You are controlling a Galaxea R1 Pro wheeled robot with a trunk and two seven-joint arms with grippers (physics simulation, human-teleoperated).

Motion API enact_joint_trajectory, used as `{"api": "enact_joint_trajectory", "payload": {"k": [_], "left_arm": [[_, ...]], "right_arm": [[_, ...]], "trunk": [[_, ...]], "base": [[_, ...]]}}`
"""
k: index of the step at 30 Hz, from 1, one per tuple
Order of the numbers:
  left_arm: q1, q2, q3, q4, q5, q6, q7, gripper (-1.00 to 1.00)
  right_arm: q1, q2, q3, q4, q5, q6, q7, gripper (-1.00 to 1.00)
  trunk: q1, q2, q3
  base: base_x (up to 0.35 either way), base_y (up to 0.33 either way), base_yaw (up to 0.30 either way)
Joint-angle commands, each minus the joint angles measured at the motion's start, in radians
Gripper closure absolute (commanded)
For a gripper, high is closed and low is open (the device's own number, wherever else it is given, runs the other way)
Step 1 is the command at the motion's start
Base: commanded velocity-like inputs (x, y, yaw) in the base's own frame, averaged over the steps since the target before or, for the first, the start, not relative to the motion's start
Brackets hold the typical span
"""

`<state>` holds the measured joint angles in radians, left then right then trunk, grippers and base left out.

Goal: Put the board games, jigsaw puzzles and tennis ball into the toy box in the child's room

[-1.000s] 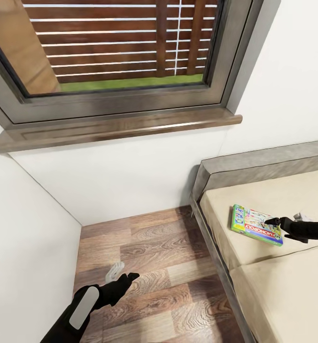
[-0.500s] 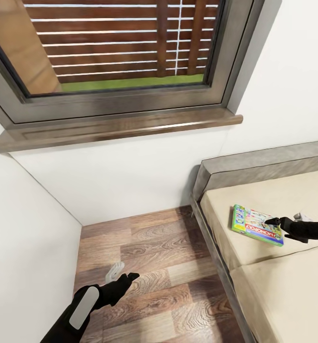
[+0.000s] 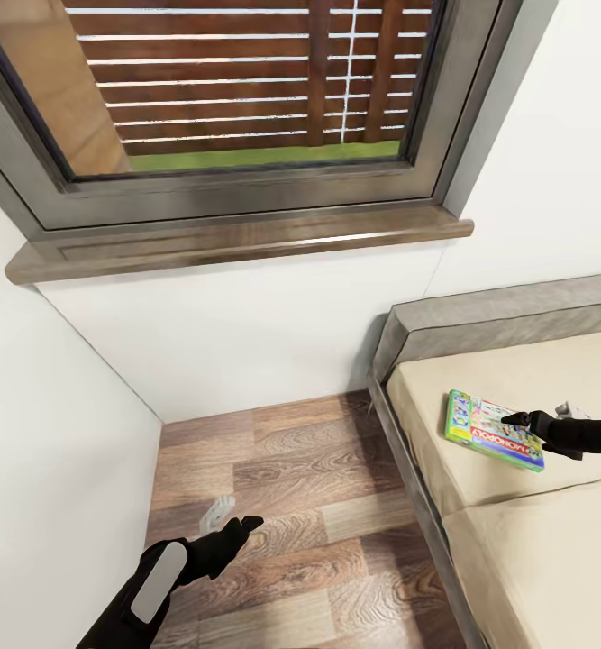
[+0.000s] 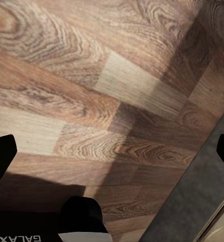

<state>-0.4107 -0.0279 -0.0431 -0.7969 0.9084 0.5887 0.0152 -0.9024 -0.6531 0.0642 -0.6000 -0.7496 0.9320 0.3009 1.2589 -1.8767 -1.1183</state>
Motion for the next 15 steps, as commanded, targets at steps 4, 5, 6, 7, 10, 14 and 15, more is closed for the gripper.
{"api": "enact_joint_trajectory", "payload": {"k": [4, 5, 6, 7, 10, 14, 15], "left_arm": [[0.0, -0.001, 0.0, -0.001, 0.003, 0.003, 0.002, -1.0], [0.0, -0.001, 0.0, -0.001, 0.003, 0.003, 0.002, -1.0], [0.0, -0.001, 0.0, -0.001, 0.003, 0.003, 0.002, -1.0], [0.0, -0.001, 0.0, -0.001, 0.003, 0.003, 0.002, -1.0], [0.0, -0.001, 0.0, -0.001, 0.003, 0.003, 0.002, -1.0], [0.0, -0.001, 0.0, 0.0, 0.003, 0.003, 0.002, -1.0], [0.0, -0.001, 0.0, 0.0, 0.003, 0.003, 0.002, -1.0]], "right_arm": [[0.0, -0.001, 0.004, 0.0, 0.008, 0.0, 0.011, -1.0], [0.0, -0.001, 0.003, 0.0, 0.008, 0.001, 0.011, -1.0], [0.0, -0.001, 0.003, 0.0, 0.008, 0.001, 0.011, -1.0], [0.0, -0.001, 0.003, 0.0, 0.008, 0.001, 0.011, -1.0], [0.0, -0.001, 0.003, 0.0, 0.008, 0.001, 0.012, -1.0], [0.0, 0.0, 0.003, 0.0, 0.008, 0.001, 0.012, -1.0], [0.0, 0.0, 0.003, 0.0, 0.008, 0.001, 0.012, -1.0]], "trunk": [[0.0, 0.0, -0.001], [0.0, 0.0, -0.001], [0.0, 0.0, -0.001], [0.0, 0.0, -0.001], [0.0, 0.0, -0.001], [0.0, 0.0, -0.001], [0.0, 0.0, -0.001]], "base": [[0.0, 0.0, 0.03], [0.0, 0.0, 0.019], [0.0, 0.0, 0.019], [0.0, 0.0, 0.015], [0.0, 0.0, 0.011], [0.0, 0.0, 0.007], [0.0, 0.0, 0.005]]}}
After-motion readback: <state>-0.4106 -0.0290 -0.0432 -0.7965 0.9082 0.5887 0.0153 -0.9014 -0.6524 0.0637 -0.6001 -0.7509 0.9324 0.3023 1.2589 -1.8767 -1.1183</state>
